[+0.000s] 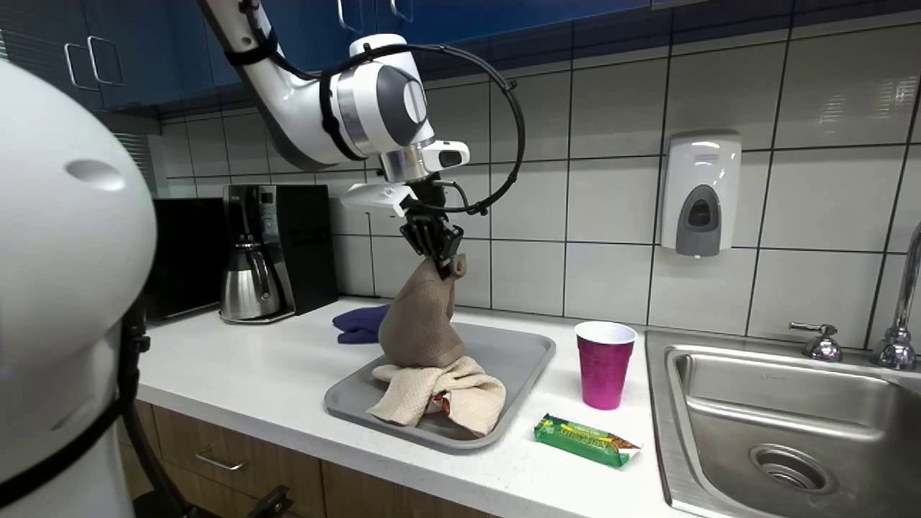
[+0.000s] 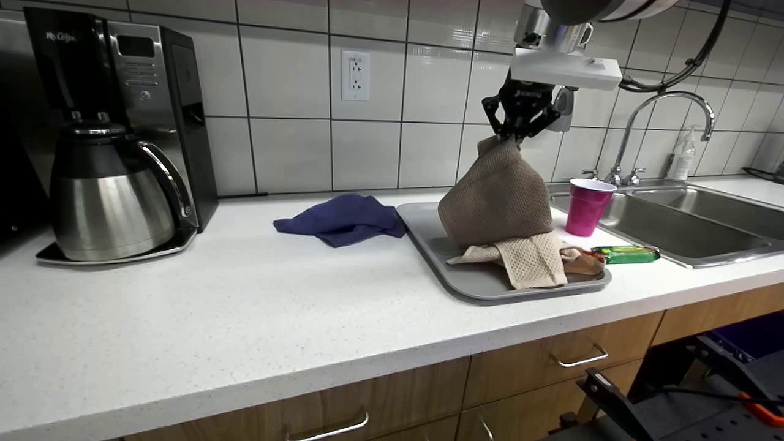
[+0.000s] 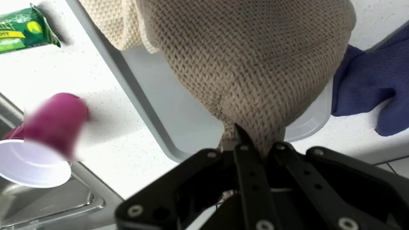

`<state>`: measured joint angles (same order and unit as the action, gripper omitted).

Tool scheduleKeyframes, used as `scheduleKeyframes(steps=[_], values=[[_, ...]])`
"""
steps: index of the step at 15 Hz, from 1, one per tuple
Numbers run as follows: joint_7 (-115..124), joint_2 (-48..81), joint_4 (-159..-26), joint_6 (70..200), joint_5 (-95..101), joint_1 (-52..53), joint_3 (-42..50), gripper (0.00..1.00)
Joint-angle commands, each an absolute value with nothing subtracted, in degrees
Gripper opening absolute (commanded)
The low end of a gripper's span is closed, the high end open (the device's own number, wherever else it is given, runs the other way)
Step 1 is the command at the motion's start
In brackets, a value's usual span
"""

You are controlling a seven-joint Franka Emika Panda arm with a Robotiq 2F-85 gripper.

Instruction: Put the brown and blue towels on the tray

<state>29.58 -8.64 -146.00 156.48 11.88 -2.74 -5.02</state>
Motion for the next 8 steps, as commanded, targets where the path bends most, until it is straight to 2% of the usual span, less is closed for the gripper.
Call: scheduleKeyframes(steps=[1,8], values=[[32.77,-7.75,-146.47,155.16,14.4,-3.38,-6.77,0.02],[34.54,-2.5,-145.92,153.88,16.18,-2.52,-5.2,0.02]])
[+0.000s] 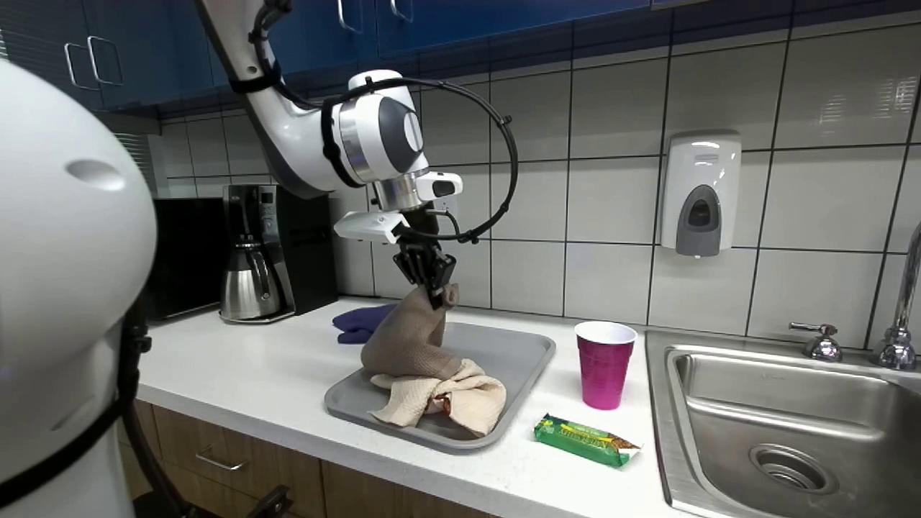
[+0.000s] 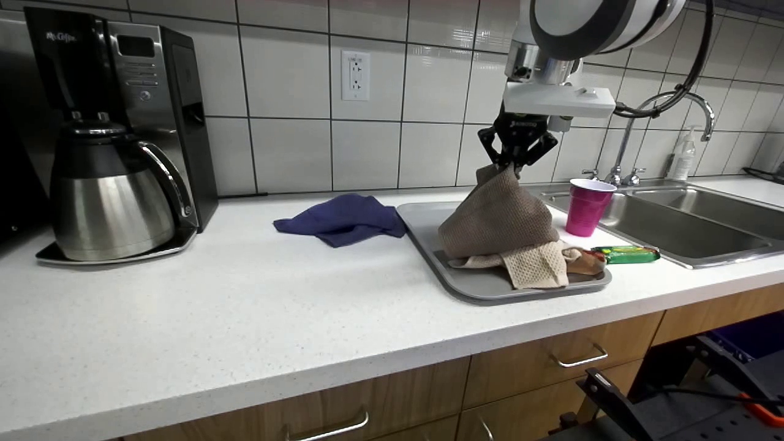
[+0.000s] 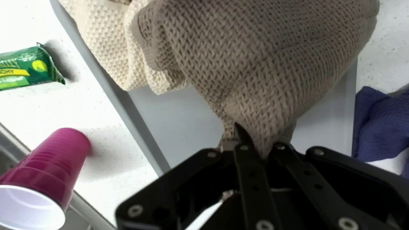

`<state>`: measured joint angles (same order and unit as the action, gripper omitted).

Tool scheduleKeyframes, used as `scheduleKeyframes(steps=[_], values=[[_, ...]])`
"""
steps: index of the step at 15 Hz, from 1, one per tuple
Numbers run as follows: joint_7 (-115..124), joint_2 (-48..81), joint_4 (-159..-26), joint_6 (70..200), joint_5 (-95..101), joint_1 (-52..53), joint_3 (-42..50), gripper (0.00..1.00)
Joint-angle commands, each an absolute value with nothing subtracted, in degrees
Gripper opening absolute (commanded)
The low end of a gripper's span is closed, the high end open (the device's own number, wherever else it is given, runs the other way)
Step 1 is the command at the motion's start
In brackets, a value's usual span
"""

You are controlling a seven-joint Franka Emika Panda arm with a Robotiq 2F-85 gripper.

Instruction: Put the brown and blue towels on the tray

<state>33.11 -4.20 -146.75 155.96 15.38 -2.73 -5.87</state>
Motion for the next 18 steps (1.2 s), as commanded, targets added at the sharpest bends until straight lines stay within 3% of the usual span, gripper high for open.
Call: scheduleKeyframes(steps=[1,6,7,8,11,18], values=[[31.71,-1.45,-145.69,153.46,12.75,-1.8,-4.65,0.02],[27.79,0.78,-144.83,151.62,5.6,-0.67,-3.37,0.02],[27.15,0.97,-144.6,151.2,4.6,-0.53,-3.22,0.11],[26.92,1.02,-144.4,150.74,4.03,-0.41,-3.04,0.33],[26.86,0.94,-143.78,149.34,3.6,-0.24,-2.61,0.43],[27.21,0.43,-142.36,147.57,4.49,-0.21,-2.07,0.96]])
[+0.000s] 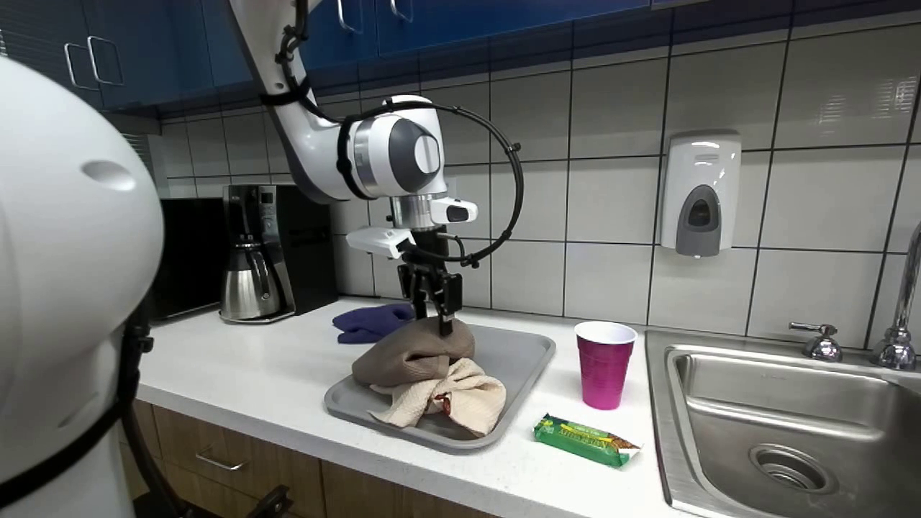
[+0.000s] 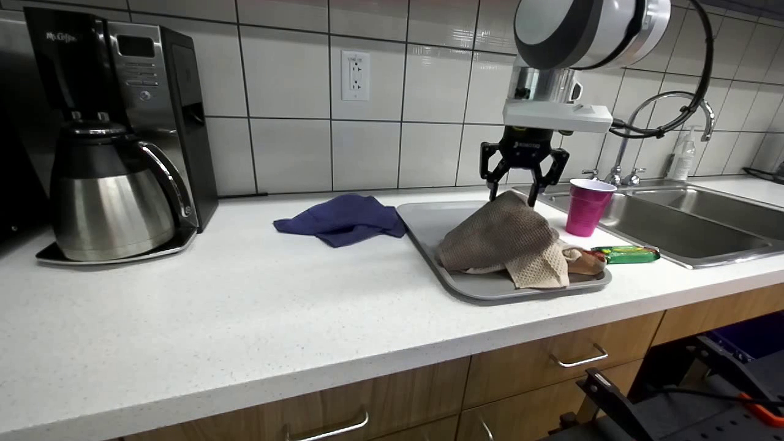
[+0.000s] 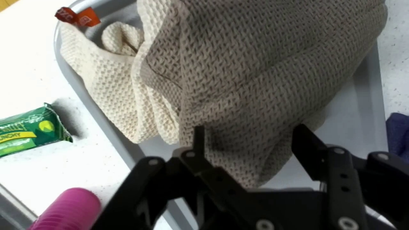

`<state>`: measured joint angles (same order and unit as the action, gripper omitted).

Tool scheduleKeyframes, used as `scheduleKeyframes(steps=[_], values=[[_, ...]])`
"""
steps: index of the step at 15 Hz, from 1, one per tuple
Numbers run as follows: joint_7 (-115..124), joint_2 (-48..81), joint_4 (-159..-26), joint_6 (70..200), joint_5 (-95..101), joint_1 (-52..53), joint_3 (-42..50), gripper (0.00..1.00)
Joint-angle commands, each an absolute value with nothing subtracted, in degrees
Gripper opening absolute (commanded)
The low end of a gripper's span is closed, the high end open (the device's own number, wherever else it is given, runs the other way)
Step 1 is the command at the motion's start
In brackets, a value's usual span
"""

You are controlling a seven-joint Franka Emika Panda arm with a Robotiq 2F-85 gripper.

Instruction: Put the brown and blue towels on the tray

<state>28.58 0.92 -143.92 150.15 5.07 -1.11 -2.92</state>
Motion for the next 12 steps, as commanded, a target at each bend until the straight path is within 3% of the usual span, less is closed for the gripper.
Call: scheduleKeyframes(steps=[1,12], values=[[26.98,0.36,-142.08,147.37,4.47,-0.17,-2.1,1.0],[26.04,0.79,-140.84,147.03,4.39,0.6,-2.23,1.0]])
